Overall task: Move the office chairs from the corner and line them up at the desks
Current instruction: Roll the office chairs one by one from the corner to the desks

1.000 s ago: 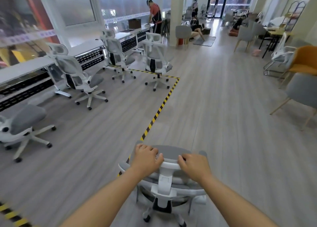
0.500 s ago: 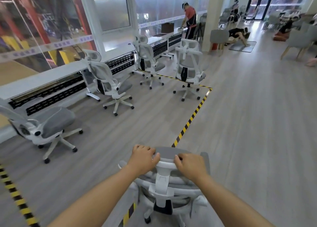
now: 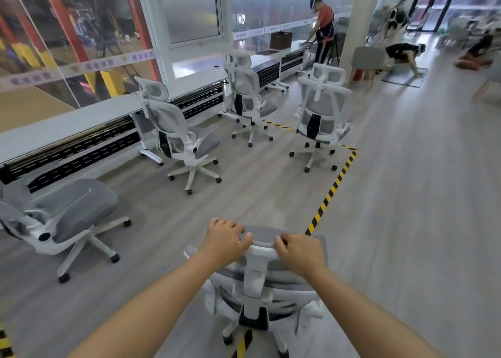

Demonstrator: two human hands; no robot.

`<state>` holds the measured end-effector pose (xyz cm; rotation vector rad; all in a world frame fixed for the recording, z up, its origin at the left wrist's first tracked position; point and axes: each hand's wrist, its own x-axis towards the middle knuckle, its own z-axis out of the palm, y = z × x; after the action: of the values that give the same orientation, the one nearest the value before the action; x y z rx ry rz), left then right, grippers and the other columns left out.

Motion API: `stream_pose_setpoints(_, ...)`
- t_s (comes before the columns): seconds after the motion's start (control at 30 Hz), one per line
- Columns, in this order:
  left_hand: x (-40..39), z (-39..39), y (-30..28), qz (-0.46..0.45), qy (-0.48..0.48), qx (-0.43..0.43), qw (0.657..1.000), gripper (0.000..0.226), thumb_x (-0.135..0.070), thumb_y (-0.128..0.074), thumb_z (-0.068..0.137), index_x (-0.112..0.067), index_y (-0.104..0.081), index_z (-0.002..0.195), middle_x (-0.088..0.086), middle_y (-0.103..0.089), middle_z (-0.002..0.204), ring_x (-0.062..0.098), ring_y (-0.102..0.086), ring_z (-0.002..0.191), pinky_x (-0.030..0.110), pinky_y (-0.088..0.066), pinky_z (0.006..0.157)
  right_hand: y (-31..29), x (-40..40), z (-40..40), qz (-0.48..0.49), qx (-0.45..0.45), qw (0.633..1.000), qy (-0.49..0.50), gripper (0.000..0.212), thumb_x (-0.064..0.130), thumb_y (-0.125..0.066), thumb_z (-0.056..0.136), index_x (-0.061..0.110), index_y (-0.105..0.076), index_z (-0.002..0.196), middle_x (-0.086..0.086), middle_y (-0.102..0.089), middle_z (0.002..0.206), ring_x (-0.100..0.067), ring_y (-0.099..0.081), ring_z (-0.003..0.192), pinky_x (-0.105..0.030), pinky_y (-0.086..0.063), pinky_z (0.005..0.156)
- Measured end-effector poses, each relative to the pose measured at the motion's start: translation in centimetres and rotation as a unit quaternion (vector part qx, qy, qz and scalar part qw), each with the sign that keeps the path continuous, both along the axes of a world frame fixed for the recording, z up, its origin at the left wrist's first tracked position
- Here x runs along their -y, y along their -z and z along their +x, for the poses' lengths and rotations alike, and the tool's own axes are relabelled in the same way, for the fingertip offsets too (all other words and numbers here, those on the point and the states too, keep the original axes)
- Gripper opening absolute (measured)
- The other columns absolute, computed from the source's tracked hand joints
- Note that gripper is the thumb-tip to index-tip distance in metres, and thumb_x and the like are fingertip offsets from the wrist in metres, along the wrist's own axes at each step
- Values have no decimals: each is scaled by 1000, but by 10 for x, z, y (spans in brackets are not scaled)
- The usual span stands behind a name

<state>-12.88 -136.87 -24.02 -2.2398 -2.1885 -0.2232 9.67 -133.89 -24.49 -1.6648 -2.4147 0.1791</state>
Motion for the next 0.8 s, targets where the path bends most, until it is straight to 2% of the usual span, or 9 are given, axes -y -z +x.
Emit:
stream_pose_setpoints(0.2,-115,-70,-9,-40,30,-12,999,74,-61,-5,84,-27,-63,115,-3,-65,115,19,-53,112,40,-26,103,-11,-106,-70,-32,3,999,11,46,50,-28,95,22,-56,71,4,-54,61,-10,-49,53,-34,-42,51)
stream_pose_setpoints(0.3,-172,-98,-9,-49,39,-20,998,74,-61,-5,85,-26,-63,114,-3,-65,114,20,-54,110,40,-27,102,-14,-155,-96,-36,-2,999,14,46,48,-30,98,19,-54,71,2,-54,61,-11,-45,52,-31,-32,48)
stream_pose_setpoints(0.43,-248,-128,-10,-45,55,-23,997,77,-61,-3,84,-26,-64,116,-2,-64,114,21,-53,111,40,-27,103,-13,-222,-125,-35,-5,999,30,48,51,-28,97,20,-54,71,3,-56,61,-12,-51,55,-35,-40,51)
stream_pose_setpoints(0.57,-324,-147,-10,-42,64,-32,997,80,-62,-2,82,-26,-65,116,-2,-65,114,21,-53,112,39,-26,103,-8,-293,-145,-17,-11,999,48,47,50,-29,96,21,-54,69,3,-55,59,-12,-50,53,-33,-37,49)
stream_pose_setpoints(0.67,-381,-158,-12,-39,63,-21,997,77,-62,-3,81,-29,-64,114,-5,-65,113,20,-52,113,38,-23,103,-4,-347,-157,6,-6,999,54,49,54,-25,94,25,-57,72,4,-54,59,-11,-51,53,-33,-42,50)
stream_pose_setpoints(0.8,-457,-166,-23,-82,86,-26,993,77,-64,-4,82,-29,-61,120,-3,-63,120,21,-50,116,41,-26,103,-4,-414,-166,8,-20,998,67,55,57,-16,89,24,-55,71,6,-51,58,-12,-52,55,-32,-39,51)
